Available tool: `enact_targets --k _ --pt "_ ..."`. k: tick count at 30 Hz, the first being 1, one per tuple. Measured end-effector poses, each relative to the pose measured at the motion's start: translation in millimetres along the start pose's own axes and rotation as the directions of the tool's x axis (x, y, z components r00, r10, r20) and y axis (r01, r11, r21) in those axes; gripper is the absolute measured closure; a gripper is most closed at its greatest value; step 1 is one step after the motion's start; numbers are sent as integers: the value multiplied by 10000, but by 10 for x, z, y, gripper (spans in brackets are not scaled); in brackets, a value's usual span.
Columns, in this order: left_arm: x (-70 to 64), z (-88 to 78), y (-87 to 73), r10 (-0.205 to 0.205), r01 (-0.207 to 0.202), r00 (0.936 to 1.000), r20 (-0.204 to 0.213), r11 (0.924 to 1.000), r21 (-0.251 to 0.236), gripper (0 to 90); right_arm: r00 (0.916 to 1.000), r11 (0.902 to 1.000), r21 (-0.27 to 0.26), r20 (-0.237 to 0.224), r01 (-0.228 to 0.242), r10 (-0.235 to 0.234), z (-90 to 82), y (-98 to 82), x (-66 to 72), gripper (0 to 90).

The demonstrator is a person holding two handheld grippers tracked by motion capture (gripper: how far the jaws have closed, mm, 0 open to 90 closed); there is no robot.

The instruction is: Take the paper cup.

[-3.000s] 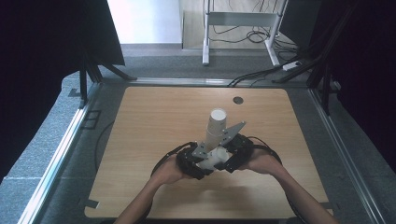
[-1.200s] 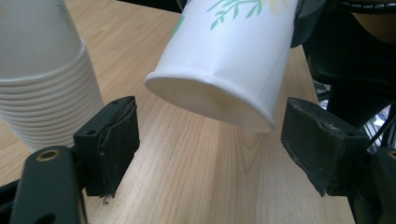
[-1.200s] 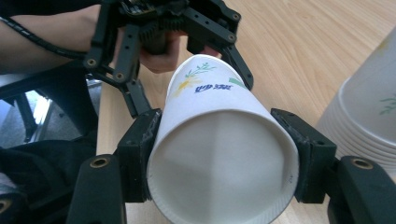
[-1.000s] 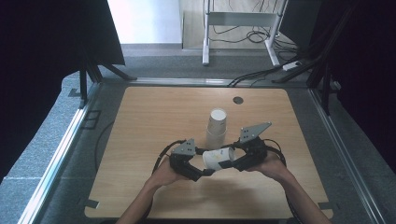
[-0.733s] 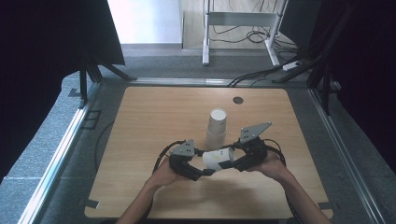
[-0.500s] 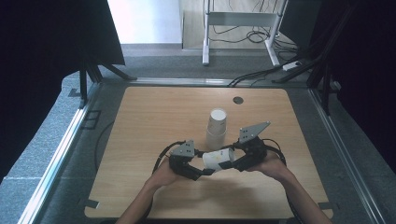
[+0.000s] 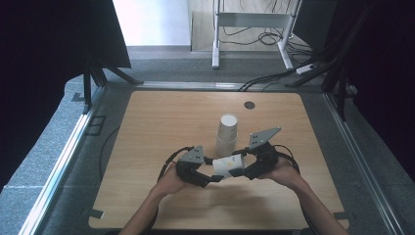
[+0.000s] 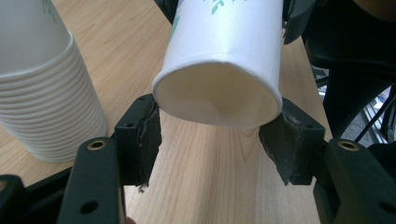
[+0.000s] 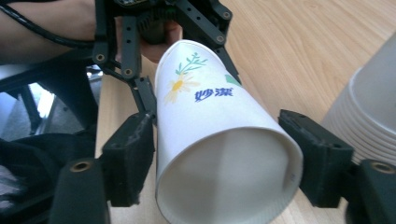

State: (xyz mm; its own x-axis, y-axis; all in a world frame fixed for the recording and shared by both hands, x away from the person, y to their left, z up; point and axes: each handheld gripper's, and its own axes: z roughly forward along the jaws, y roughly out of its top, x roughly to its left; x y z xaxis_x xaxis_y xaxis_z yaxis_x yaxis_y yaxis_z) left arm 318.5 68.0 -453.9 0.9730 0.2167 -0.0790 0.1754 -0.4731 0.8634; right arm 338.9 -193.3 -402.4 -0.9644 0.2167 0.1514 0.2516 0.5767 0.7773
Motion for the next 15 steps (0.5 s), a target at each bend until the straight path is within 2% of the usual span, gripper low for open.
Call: enact_targets --k 5,9,15 --pt "5 -21 21 45 -41 10000 -75 9983 575 397 9994 9999 -28 323 117 -116 -67 5 -11 226" --pt "9 -31 44 98 -83 9999 -137 9946 1031 396 9980 9990 273 525 343 -357 -110 13 -4 202" --pt "15 -22 106 323 -267 9992 -244 9788 2029 396 9932 9900 1122 693 859 -940 -91 50 42 175"
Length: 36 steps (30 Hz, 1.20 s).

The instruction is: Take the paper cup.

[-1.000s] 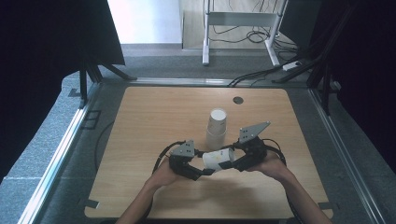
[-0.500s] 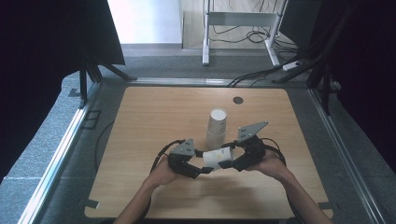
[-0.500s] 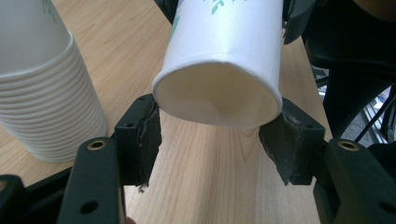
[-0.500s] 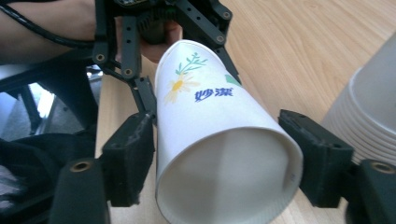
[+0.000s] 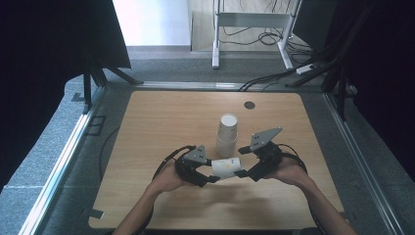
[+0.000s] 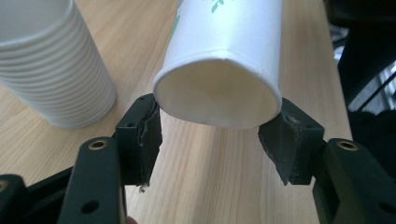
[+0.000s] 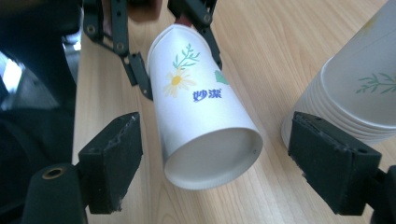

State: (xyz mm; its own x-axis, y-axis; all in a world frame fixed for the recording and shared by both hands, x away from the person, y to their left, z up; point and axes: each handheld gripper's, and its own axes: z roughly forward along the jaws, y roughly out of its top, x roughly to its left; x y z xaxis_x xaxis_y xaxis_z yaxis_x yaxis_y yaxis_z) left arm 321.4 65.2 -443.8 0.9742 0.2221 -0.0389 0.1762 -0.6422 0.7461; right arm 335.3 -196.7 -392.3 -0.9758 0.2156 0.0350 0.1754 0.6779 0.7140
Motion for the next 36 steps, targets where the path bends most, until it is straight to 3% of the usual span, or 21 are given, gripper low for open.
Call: enact_targets --k 4,10,18,22,27,30,32,33,35,36 --pt "-2 -2 49 141 -140 9999 -12 9982 582 395 9991 9972 628 91 397 -403 54 40 27 170" --pt "-14 2 113 263 -259 9997 -9 9910 1311 395 9938 9803 1657 92 1076 -1106 193 107 87 169" --pt "-6 -5 197 300 -288 9995 -30 9782 2058 395 9826 9470 2656 -63 1807 -1858 402 175 139 197" --pt "-1 10 225 426 -411 9991 -7 9681 2474 394 9745 9194 3289 -137 2158 -2238 491 202 164 219" --pt "-6 34 236 346 -350 9994 59 9655 2581 394 9702 8986 3714 -282 2338 -2407 582 209 186 265" --pt "-13 47 237 268 -279 9996 78 9641 2640 392 9626 8789 3993 -385 2608 -2681 617 205 194 309" --pt "-22 55 235 262 -286 9996 126 9628 2687 392 9615 8744 4067 -416 2648 -2718 637 193 206 348" --pt "-22 59 233 301 -330 9994 149 9626 2690 392 9584 8653 4197 -439 2739 -2821 634 198 205 364" --pt "-25 67 224 245 -281 9996 169 9641 2642 391 9581 8627 4239 -490 2759 -2823 635 193 207 371" --pt "-24 69 220 233 -270 9996 173 9644 2630 389 9594 8678 4163 -452 2713 -2782 641 182 213 372"
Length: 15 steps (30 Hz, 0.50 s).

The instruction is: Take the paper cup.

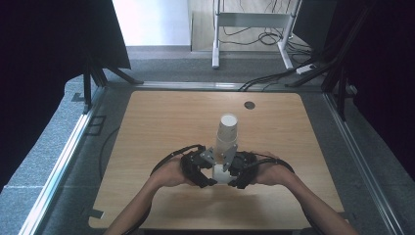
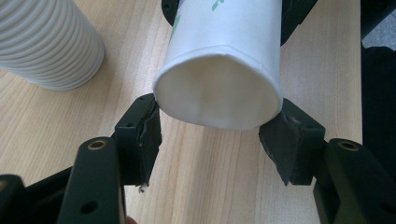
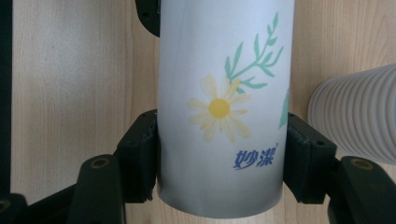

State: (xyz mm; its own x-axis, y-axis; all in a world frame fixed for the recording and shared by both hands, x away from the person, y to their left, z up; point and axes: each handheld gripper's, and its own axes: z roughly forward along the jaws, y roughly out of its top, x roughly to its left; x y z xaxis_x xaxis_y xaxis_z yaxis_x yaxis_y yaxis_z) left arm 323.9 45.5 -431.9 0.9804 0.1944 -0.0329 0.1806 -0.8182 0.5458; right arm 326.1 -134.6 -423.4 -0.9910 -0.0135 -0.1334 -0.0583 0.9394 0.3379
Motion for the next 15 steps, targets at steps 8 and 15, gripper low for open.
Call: enact_targets --k 8,15 --pt "69 -76 -51 -705 719 9974 165 9917 -1066 223 9977 9931 -957 -71 -681 677 -78 -71 -18 373" --pt "97 -202 -102 -1537 1609 9869 484 9563 -2442 138 9909 9688 -2090 -146 -1335 1334 -174 -175 -34 372"
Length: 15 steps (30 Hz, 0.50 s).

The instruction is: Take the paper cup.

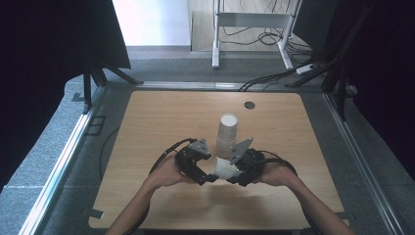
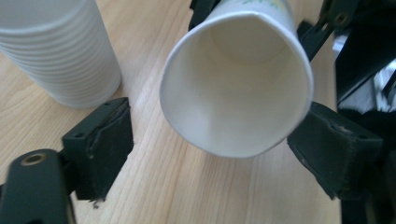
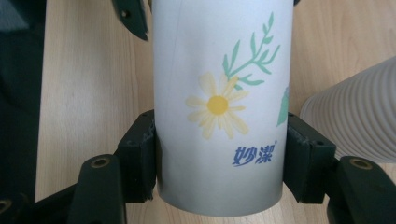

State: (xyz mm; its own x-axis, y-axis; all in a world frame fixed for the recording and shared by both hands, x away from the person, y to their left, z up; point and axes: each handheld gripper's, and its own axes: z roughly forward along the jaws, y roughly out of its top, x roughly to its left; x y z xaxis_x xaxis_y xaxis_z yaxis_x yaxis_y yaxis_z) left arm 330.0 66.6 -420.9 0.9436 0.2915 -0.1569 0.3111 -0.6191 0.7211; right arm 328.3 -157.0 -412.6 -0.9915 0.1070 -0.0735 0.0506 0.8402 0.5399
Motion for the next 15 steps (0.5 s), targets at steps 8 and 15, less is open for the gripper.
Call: enact_targets --k 8,15 --pt "19 -113 -18 -334 350 9993 159 9926 -1165 140 9973 9876 -1388 36 -727 739 -101 -140 -22 372" --pt "30 -139 -25 -468 539 9980 417 9799 -1922 152 9922 9605 -2510 26 -1199 1246 -145 -285 -39 372"
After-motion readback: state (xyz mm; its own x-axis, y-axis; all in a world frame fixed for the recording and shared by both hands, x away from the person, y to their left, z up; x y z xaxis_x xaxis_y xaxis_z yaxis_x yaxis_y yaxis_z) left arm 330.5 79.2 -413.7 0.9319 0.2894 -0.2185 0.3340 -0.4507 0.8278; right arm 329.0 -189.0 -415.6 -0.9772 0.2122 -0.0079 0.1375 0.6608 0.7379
